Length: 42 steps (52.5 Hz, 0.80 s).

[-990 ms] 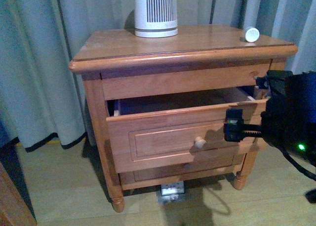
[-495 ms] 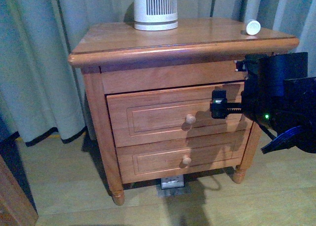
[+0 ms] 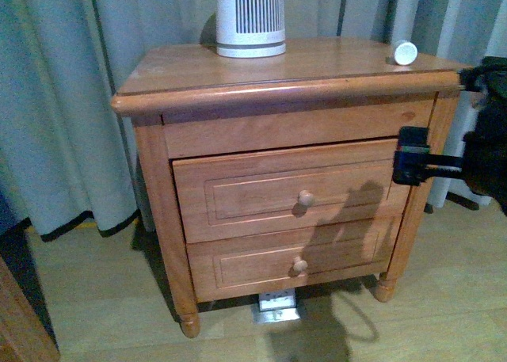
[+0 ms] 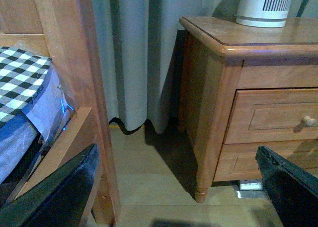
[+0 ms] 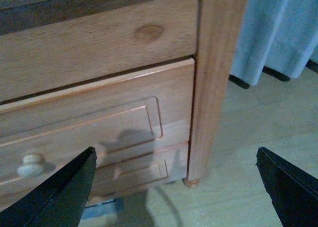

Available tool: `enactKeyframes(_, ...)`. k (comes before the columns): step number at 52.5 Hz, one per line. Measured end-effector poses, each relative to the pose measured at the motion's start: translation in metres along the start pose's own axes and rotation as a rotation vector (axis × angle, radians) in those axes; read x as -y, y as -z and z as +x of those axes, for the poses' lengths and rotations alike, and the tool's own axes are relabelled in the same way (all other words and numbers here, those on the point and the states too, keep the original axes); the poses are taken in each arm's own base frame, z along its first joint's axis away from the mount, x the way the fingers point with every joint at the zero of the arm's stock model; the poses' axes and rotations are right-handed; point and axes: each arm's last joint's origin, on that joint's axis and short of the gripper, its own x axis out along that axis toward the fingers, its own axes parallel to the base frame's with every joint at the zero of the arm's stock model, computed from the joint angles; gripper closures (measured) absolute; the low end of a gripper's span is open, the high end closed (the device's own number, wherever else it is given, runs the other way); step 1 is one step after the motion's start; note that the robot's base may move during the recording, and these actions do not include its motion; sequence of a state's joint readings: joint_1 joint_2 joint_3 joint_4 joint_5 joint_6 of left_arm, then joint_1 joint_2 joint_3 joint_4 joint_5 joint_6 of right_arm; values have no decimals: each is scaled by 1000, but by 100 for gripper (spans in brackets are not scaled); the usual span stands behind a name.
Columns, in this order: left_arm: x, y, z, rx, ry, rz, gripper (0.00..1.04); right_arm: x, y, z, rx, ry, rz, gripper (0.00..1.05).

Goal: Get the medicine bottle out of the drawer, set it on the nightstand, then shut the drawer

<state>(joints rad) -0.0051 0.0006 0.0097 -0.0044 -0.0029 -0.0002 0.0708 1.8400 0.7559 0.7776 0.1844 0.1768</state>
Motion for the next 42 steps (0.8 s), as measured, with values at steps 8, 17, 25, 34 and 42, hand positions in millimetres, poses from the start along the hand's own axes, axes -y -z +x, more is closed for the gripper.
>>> enactKeyframes(8,0,0,0,0,0,0,7,23,-11,-64,57,53,4,7)
enactKeyframes(17,0,0,0,0,0,0,7,48,-19,-162,186,193,10,7)
enactKeyframes(25,0,0,0,0,0,0,7,53,-4,-211,269,216,-5,7)
enactKeyframes(34,0,0,0,0,0,0,7,57,16,-233,310,196,-25,7)
enactKeyframes(42,0,0,0,0,0,0,7,58,21,-237,309,188,-27,7)
